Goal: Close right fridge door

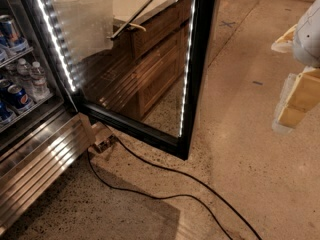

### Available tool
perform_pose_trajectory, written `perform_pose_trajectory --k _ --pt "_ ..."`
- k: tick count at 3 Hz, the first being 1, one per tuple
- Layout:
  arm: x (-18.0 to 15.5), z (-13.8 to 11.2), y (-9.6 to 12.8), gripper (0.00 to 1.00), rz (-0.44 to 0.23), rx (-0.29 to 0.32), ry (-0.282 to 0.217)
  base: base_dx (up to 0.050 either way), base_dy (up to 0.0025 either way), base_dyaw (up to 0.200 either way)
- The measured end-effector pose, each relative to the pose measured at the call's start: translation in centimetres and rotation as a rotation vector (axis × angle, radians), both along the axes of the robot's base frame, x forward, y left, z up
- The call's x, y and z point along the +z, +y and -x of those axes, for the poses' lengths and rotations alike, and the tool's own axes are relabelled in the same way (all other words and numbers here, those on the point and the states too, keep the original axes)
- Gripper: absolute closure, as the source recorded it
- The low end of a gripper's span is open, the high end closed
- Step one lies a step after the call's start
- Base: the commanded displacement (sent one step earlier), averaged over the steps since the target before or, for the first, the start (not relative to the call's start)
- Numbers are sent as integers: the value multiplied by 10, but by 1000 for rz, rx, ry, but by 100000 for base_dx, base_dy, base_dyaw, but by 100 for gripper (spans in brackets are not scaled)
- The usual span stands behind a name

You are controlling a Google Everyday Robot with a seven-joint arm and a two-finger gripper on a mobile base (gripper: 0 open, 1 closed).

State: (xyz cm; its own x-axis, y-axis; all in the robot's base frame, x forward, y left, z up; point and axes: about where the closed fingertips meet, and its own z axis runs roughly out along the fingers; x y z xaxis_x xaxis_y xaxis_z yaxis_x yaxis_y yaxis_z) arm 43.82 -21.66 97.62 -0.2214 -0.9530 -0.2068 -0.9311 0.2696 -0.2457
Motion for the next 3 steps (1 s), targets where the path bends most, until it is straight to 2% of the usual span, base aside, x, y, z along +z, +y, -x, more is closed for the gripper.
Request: perform_pose_trajectory --k 1,2,3 --pt "0 0 0 0 0 0 0 3441 245 14450" --pt "0 0 0 0 0 0 0 1 -4 -18948" --pt "0 0 0 0 0 0 0 4704 -3 79"
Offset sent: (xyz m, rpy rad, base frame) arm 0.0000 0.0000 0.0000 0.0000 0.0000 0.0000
